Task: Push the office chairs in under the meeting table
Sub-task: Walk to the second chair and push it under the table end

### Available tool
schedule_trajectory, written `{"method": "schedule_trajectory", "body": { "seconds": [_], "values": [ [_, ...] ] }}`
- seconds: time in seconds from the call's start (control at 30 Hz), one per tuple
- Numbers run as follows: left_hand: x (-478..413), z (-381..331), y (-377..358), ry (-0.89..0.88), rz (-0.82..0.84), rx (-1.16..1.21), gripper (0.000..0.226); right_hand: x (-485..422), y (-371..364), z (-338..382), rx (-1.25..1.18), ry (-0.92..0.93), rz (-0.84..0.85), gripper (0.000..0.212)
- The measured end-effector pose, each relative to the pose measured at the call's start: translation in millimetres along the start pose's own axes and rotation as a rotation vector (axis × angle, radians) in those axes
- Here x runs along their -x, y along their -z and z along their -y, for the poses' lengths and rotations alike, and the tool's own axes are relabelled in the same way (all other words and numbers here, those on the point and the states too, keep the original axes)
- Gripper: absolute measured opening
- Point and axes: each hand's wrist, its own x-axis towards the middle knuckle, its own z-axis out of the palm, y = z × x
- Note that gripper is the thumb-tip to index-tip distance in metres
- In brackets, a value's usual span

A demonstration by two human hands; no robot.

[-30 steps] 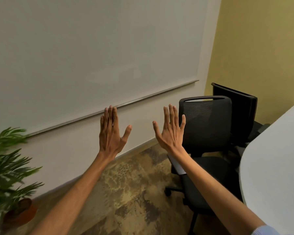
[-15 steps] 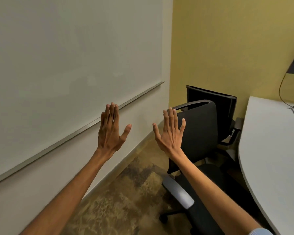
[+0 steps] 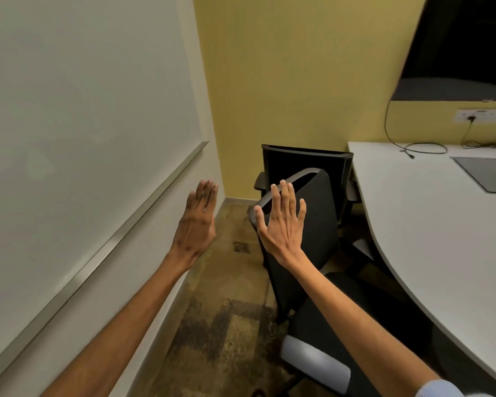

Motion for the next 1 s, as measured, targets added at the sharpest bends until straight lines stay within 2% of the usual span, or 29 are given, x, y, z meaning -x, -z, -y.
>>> {"method": "schedule_trajectory", "body": {
  "seconds": [0.2,0.3,0.47,0.7,0.87,1.0],
  "values": [
    [-91.8,38.7,-69.8,-0.202,0.184,0.137,0.075,-64.4,-57.9,-14.7,-0.011,-0.193,-0.066,0.069],
    [-146.9,52.8,-101.3,-0.325,0.193,0.171,0.075,-92.2,-83.8,-14.8,0.008,-0.245,-0.07,0.069],
    [-222.6,55.1,-157.5,-0.559,0.241,0.195,0.089,-127.8,-118.5,-17.5,0.102,-0.344,-0.06,0.075],
    [-291.7,37.3,-245.6,-0.856,0.357,0.132,0.096,-146.9,-162.3,-31.0,0.194,-0.597,0.043,0.087],
    [-319.4,16.0,-294.8,-1.129,0.503,0.177,0.085,-144.9,-196.2,-20.9,0.191,-0.802,0.06,0.089],
    [-330.0,6.2,-312.7,-1.357,0.602,0.186,0.052,-159.3,-208.8,-11.0,0.254,-0.947,0.108,0.082]
  ]
}}
